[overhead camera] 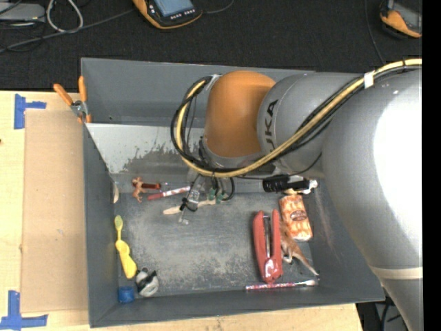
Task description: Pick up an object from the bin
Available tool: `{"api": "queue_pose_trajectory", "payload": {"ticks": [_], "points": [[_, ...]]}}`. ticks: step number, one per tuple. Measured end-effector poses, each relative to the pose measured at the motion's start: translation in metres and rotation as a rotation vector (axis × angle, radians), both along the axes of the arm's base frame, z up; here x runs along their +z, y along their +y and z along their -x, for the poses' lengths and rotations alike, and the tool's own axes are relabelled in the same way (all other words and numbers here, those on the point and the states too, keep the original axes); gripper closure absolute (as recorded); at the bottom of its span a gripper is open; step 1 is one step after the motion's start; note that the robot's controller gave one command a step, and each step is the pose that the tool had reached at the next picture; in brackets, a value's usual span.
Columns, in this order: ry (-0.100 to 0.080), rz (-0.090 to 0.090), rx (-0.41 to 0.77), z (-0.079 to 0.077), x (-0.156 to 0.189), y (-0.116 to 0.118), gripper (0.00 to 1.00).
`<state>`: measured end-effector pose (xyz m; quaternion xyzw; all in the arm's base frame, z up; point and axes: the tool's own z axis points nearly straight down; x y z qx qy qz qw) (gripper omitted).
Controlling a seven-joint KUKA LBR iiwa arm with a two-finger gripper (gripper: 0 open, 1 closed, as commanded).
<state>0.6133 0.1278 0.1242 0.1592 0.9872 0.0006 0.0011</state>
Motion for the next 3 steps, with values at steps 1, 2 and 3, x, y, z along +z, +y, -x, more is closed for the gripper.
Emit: {"api": "queue_pose_trajectory", "payload": {"ticks": [1,2,3], "points": [[0.000,0.000,0.000,0.000,0.000,0.000,0.00],[0.001,0.001,0.071,0.004,-0.004,0.013,0.00],[0.001,0.001,0.215,0.001,-0.014,0.019,0.00]]}}
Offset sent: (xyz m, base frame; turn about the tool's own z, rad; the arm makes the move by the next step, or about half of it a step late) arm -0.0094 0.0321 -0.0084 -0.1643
